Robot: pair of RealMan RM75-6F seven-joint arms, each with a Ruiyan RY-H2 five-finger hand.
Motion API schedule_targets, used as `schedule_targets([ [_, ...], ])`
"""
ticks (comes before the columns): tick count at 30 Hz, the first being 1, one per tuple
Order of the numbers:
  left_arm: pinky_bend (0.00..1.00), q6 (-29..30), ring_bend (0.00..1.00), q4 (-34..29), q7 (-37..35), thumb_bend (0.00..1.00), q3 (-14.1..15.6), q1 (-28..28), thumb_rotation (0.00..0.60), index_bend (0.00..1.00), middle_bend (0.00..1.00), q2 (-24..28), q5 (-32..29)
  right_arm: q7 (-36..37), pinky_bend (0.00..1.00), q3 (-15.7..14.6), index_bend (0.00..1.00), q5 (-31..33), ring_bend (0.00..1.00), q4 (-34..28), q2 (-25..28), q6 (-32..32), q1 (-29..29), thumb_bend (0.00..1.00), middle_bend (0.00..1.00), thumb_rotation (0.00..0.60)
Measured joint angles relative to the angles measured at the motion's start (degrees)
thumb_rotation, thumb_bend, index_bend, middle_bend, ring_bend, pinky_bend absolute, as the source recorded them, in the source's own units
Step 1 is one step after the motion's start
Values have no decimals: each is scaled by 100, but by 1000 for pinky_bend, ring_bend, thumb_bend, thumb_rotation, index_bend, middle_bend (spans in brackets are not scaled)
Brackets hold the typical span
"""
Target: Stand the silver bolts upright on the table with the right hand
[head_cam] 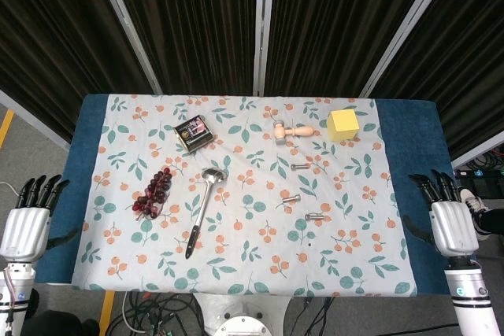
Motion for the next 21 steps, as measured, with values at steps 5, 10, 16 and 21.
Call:
schedule_targets([
  [5, 0, -46, 0, -45, 71, 0, 4, -5, 600, 146, 87, 11, -59, -14, 33, -11, 152, -20, 31, -50, 45, -182, 2, 194, 182, 600],
  [10, 0, -1, 0, -83, 132, 0, 5, 13, 600, 146, 87, 14, -63, 4, 25, -14, 151, -91, 31, -87, 105, -243, -23, 195, 185, 600],
  [16, 0, 25, 0, -123, 161, 0, 3, 23, 600, 146, 87, 40, -66, 20, 22, 46, 162, -136, 31, -63, 83, -290, -14, 195, 203, 600],
  [21, 0, 20, 0, -125, 127, 0, 27, 38, 600, 147, 87, 47, -65, -102, 23, 254, 237, -108, 36, 30, -72, -713, 357, 198, 237, 600],
])
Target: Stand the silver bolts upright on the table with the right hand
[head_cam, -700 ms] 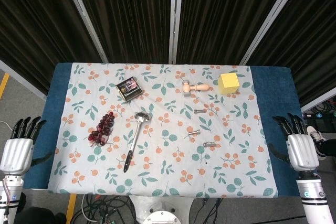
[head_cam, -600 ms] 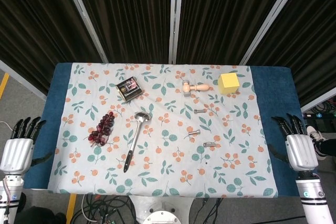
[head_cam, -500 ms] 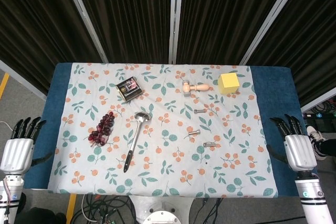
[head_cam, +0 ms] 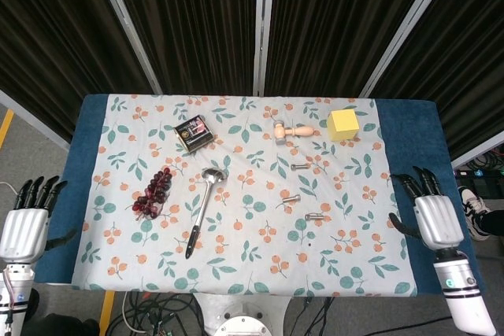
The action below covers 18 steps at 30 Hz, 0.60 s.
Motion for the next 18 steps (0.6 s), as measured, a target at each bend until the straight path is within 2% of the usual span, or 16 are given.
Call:
schedule_targets([
  [7, 0, -22, 0, 23, -64, 0, 27, 45, 600, 147, 87, -20, -77, -670, 101, 467, 317, 520, 48, 489, -683, -1197, 977, 208, 257, 600],
  [11, 0, -54, 0, 65, -138, 0, 44, 72, 600, 147, 87, -28, -133, -1411, 102, 706, 355, 1054, 47, 1183, -1441, -1890, 1656, 207, 259, 600],
  [18, 0, -106, 0, 166, -280, 0, 50, 95, 600, 147, 87, -38, -201, -2244, 101, 886, 429, 1654, 48, 2573, -2657, -2484, 2438, 207, 263, 600],
])
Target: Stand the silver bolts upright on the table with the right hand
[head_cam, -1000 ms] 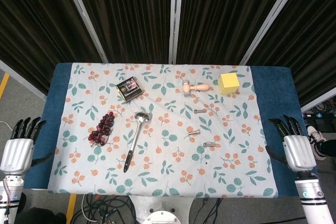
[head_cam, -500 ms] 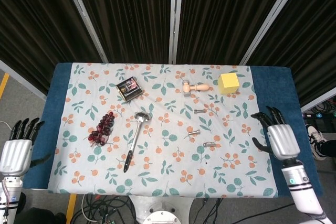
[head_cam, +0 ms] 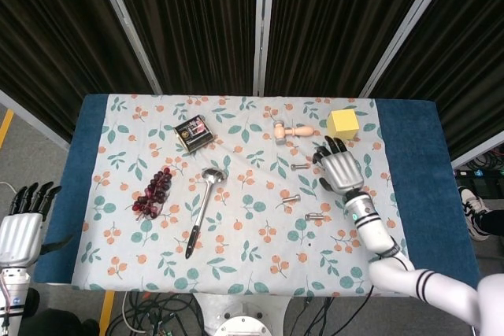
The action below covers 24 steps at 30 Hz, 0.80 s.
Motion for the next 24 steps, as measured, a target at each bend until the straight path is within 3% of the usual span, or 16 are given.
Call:
schedule_targets([
  [11, 0, -96, 0, 146, -124, 0, 7, -13, 600, 146, 87, -68, -37, -205, 72, 83, 472, 315, 47, 1723, -1150, -313, 558, 226, 266, 600],
  [24, 0, -124, 0, 170, -135, 0, 7, -5, 600, 147, 87, -84, -67, -13, 51, 70, 474, 299, 47, 2566, -1642, -608, 827, 291, 259, 600],
])
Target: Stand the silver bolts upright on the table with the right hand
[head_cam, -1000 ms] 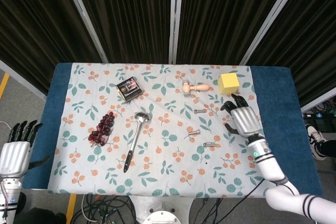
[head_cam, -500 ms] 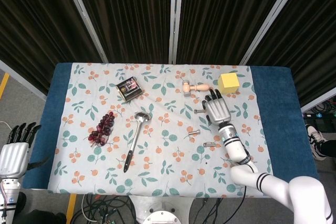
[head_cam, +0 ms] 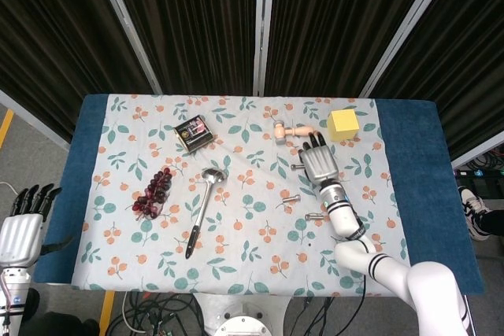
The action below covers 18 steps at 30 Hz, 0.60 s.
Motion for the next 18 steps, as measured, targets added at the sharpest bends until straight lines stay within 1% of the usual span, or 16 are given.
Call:
schedule_targets([
  [3, 0, 2, 0, 13, -16, 0, 0, 1, 600, 147, 87, -7, 5, -12, 49, -21, 483, -11, 47, 50, -28, -21, 4, 305, 257, 600],
  [10, 0, 13, 0, 60, -65, 0, 0, 7, 600, 147, 87, -27, 20, -52, 40, -10, 529, -19, 47, 97, -74, 22, 9, 373, 267, 600],
  [18, 0, 24, 0, 89, -99, 0, 13, 32, 600, 147, 87, -43, 20, -344, 9, -75, 538, -238, 47, -109, 22, 278, 67, 379, 271, 600],
])
